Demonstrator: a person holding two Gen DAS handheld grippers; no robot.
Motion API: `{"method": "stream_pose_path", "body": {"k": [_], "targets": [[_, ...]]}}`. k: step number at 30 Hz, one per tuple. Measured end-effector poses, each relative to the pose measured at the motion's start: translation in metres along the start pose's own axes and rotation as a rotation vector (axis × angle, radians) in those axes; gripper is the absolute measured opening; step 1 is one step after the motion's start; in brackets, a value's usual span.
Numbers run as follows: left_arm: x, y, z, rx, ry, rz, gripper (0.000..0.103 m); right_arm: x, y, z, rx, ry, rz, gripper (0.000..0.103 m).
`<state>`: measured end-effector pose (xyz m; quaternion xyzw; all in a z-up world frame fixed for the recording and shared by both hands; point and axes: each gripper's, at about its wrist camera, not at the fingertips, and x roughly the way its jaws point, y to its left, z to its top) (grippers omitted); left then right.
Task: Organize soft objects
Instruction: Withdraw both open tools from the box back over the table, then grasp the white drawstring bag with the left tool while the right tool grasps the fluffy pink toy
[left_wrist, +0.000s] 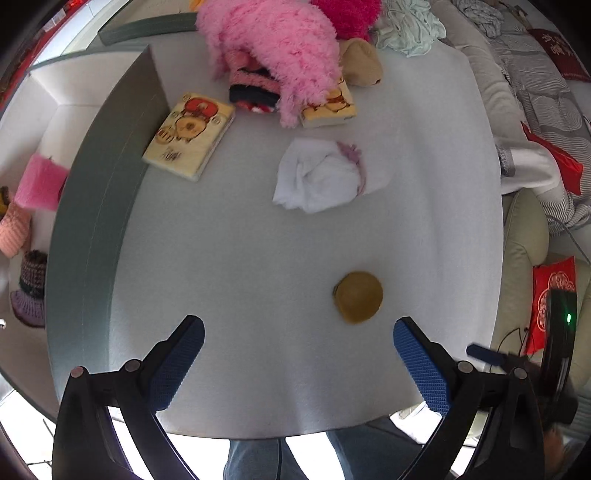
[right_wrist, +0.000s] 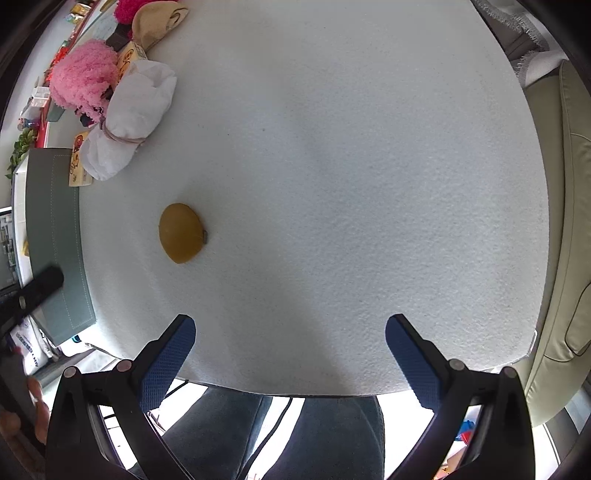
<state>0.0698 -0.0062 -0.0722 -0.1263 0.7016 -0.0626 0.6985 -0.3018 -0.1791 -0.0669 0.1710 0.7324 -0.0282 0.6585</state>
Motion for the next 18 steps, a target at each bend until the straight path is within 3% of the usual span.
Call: {"method": "stream_pose_path", "body": {"k": [4,8,14,18], "targets": [[0.011,-0.019,0.038,-0.058,-0.046,-0.025,0.103,0.002,-0.019,-0.004,0.006,0.014,-0.007,0.103],[0.022,-0.030,0.070,-0.111,-0.090,-0.003,0.103,0.001,-0.035,-0.001,0.048,0.024,0.008,0.103],[0.079,-0.029,0.091,-0.198,0.009,0.055,0.103,-0.004,-0.045,0.020,0.061,0.001,0.006,0.103],[0.093,-0.039,0.087,-0.115,0.011,0.160,0.103,-0.024,-0.041,0.059,0.068,-0.088,0.030,0.103]]}}
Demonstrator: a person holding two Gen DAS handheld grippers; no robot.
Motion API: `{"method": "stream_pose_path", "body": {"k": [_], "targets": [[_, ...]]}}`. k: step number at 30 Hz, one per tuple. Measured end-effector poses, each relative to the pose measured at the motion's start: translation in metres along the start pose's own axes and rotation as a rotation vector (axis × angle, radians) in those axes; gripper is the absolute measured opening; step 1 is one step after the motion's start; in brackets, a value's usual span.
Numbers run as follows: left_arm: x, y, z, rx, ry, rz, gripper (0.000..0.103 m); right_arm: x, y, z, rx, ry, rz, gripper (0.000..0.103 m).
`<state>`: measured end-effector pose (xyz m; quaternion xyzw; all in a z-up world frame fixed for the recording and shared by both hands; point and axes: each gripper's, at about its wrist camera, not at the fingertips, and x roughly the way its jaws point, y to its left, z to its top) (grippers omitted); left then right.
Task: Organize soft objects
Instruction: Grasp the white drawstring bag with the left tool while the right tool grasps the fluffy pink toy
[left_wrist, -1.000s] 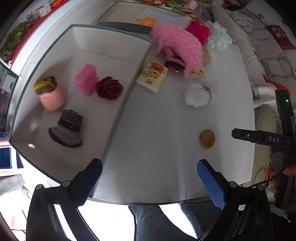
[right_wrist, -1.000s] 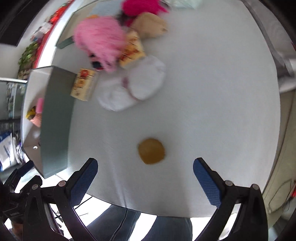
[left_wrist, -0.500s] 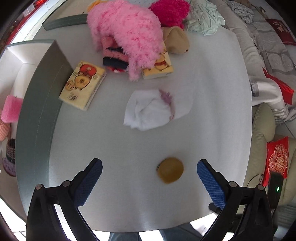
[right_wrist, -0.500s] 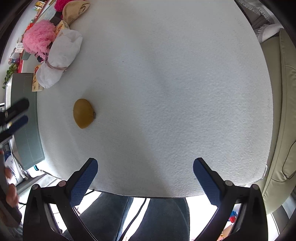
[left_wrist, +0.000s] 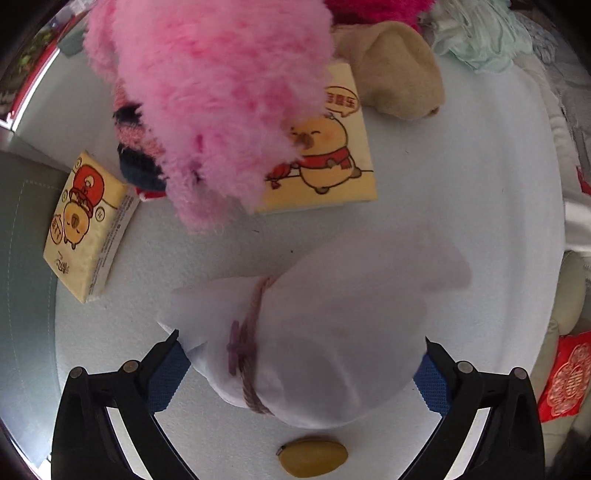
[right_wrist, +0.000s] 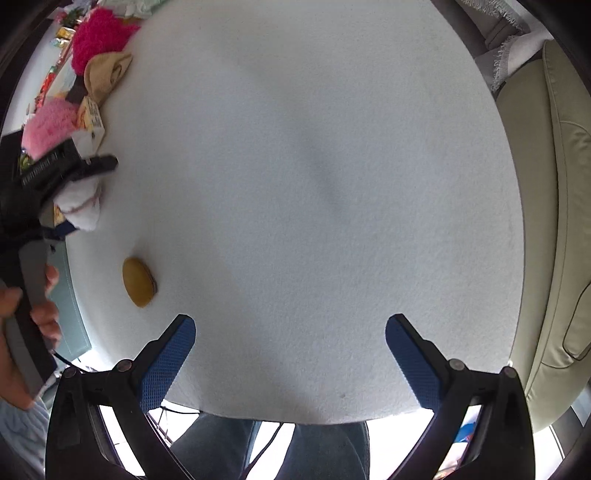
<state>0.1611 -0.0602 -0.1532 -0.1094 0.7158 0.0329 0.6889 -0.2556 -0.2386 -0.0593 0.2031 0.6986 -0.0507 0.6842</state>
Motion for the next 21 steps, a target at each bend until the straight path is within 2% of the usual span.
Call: {"method": "stream_pose_path", "body": {"k": [2,5,8,11,13,14,15,17,19,21], "targets": [[0.006,-0.012,-0.003,0.050,0.011,0.093,0.103,-0.013,0.014,0.027,-0.024,-0.059,0.025,0.103],[0.004,-0.011,-0.005,0.019,-0.011,0.089,0.103,-0.035,0.049,0.066,-0.111,-0.146,0.054,0.103],[0.004,-0.008,-0.003,-0.002,0.003,0.091,0.103,-0.059,0.086,0.098,-0.177,-0.230,0.103,0.103],[0.003,-0.008,0.000,-0.006,0.005,0.086,0.103,-0.077,0.111,0.123,-0.211,-0.263,0.157,0.103],[0.000,-0.006,0.007,0.006,-0.001,0.087,0.096,-0.078,0.129,0.129,-0.240,-0.268,0.167,0.103],[-0.003,-0.007,0.016,0.022,-0.010,0.088,0.086,-0.079,0.136,0.132,-0.253,-0.265,0.173,0.103],[-0.006,-0.002,0.015,0.051,-0.020,0.090,0.072,-0.078,0.141,0.133,-0.262,-0.265,0.178,0.103],[-0.012,0.000,0.011,0.120,-0.032,0.093,0.059,-0.072,0.158,0.133,-0.278,-0.248,0.197,0.103],[-0.014,0.006,0.008,0.167,-0.036,0.086,0.052,-0.062,0.178,0.133,-0.301,-0.216,0.216,0.103],[-0.015,0.017,0.000,0.199,-0.024,0.063,0.050,-0.052,0.200,0.132,-0.344,-0.187,0.208,0.103]]}}
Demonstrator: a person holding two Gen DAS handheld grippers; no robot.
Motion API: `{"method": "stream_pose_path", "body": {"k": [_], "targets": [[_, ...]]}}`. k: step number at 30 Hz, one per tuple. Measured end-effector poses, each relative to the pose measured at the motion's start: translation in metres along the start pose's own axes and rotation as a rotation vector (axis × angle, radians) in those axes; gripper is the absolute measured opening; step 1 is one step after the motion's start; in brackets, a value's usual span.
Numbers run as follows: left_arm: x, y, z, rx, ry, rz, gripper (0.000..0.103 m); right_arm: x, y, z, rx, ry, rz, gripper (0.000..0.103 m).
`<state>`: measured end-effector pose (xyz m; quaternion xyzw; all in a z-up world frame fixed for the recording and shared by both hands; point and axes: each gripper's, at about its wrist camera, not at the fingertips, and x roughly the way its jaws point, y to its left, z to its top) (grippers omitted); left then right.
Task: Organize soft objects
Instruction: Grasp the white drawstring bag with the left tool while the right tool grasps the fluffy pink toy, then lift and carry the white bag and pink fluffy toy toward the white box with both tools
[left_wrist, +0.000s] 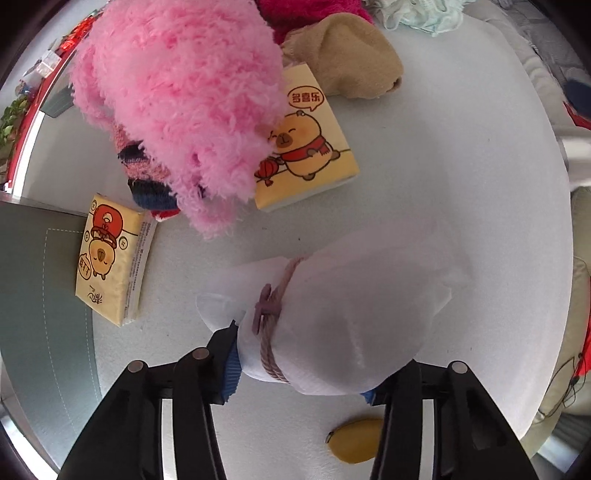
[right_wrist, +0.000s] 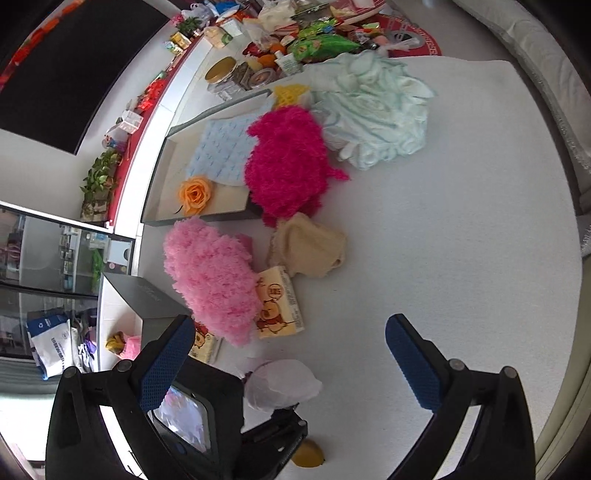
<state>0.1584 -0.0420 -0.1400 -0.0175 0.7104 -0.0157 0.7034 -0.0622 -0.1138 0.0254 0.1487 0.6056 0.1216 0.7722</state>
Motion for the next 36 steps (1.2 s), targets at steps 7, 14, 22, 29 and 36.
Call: {"method": "stream_pose_path", "body": {"k": [7,14,22,29,36], "targets": [[-0.001,0.060,-0.055,-0.048,0.040,0.007,0.050,0.056,0.060,0.011,-0.138,0.101,-0.027,0.103],[0.001,0.116,-0.095,-0.122,0.083,0.013,0.050,0.118,0.096,0.023,-0.185,0.174,-0.065,0.103],[-0.002,0.113,-0.098,-0.073,0.078,0.018,0.052,0.141,0.084,0.025,-0.043,0.243,-0.127,0.040],[-0.001,0.108,-0.099,-0.034,0.073,0.022,0.057,0.072,0.065,0.004,-0.008,0.165,0.011,0.035],[-0.002,0.082,-0.108,-0.015,0.058,0.024,0.060,0.001,-0.027,-0.103,0.092,0.147,-0.163,0.035]]}}
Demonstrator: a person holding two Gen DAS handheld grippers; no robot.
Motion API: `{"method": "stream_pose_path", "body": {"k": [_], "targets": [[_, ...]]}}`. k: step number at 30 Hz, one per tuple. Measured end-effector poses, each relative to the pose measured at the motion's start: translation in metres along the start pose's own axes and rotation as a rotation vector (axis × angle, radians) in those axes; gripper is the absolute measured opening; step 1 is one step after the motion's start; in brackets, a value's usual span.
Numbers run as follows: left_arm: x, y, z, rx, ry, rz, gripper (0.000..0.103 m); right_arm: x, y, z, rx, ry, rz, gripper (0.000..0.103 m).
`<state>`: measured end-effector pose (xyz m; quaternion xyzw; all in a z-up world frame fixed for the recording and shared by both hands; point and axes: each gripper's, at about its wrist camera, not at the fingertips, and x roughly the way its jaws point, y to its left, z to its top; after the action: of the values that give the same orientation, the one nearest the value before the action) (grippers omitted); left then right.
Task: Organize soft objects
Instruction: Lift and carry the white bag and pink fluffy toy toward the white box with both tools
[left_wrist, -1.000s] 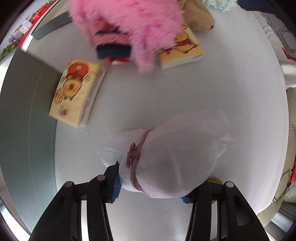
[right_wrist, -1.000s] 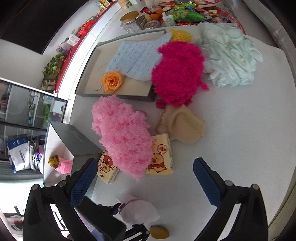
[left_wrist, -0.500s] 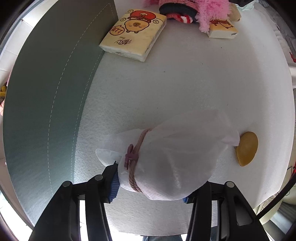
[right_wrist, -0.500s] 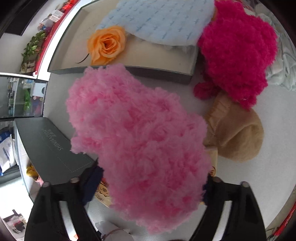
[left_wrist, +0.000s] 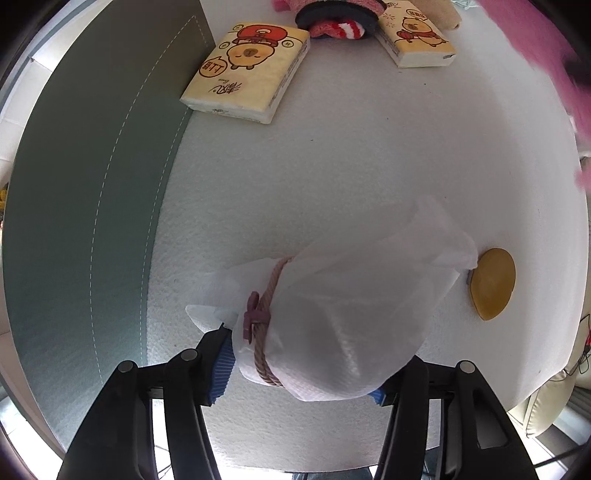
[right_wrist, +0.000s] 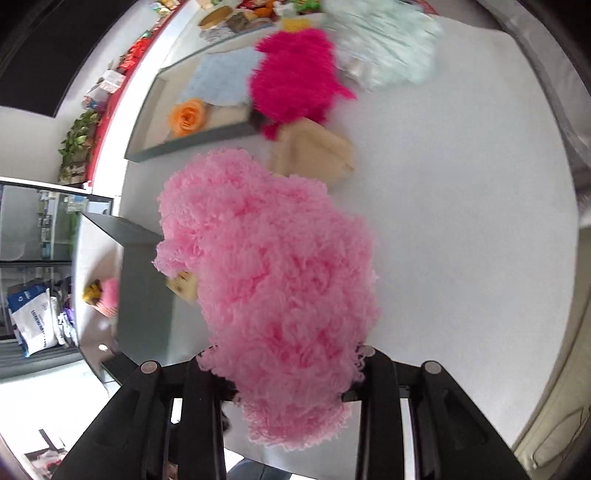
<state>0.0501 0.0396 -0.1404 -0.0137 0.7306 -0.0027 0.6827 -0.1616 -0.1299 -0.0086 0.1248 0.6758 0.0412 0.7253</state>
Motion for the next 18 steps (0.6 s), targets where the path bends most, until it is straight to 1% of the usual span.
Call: {"method": "stream_pose_path", "body": {"k": [1,2,3,5,6,7,8,9,10,12,13,16,17,18], "targets": [[0.003,-0.002,0.001,0.010,-0.003,0.003,0.061,0.007,-0.022,-0.019,0.047,0.023,-0.036,0.036],[0.005,-0.005,0.000,0.017,-0.006,0.004,0.064,0.016,-0.043,-0.037,0.107,0.059,-0.063,0.037],[0.005,-0.013,-0.003,0.022,-0.005,0.000,0.070,0.025,-0.062,-0.052,0.169,0.090,-0.075,0.038],[0.011,-0.022,-0.003,0.055,0.006,0.014,0.076,0.041,-0.087,-0.072,0.250,0.128,-0.079,0.041],[0.010,-0.025,-0.003,0.060,0.003,0.026,0.076,0.047,-0.095,-0.077,0.276,0.139,-0.076,0.044],[0.008,-0.026,-0.002,0.059,-0.005,0.031,0.076,0.049,-0.099,-0.080,0.291,0.132,-0.070,0.056],[0.004,-0.028,-0.002,0.059,-0.019,0.029,0.076,0.050,-0.100,-0.080,0.293,0.113,-0.069,0.072],[0.001,-0.031,0.000,0.062,-0.034,0.032,0.076,0.050,-0.099,-0.079,0.276,0.090,-0.076,0.079],[-0.002,-0.033,0.001,0.066,-0.048,0.042,0.076,0.050,-0.096,-0.076,0.244,0.077,-0.085,0.083],[-0.003,-0.039,0.006,0.077,-0.056,0.064,0.089,0.059,-0.089,-0.068,0.188,0.102,-0.121,0.083],[-0.001,-0.042,0.008,0.080,-0.056,0.071,0.090,0.066,-0.087,-0.065,0.169,0.124,-0.136,0.083],[0.011,-0.052,0.014,0.104,-0.024,0.102,0.090,0.074,-0.079,-0.059,0.134,0.135,-0.163,0.098],[0.013,-0.054,0.014,0.104,-0.023,0.106,0.098,0.076,-0.077,-0.059,0.130,0.136,-0.167,0.103],[0.015,-0.055,0.015,0.099,-0.022,0.105,0.103,0.078,-0.074,-0.059,0.122,0.136,-0.188,0.103]]}}
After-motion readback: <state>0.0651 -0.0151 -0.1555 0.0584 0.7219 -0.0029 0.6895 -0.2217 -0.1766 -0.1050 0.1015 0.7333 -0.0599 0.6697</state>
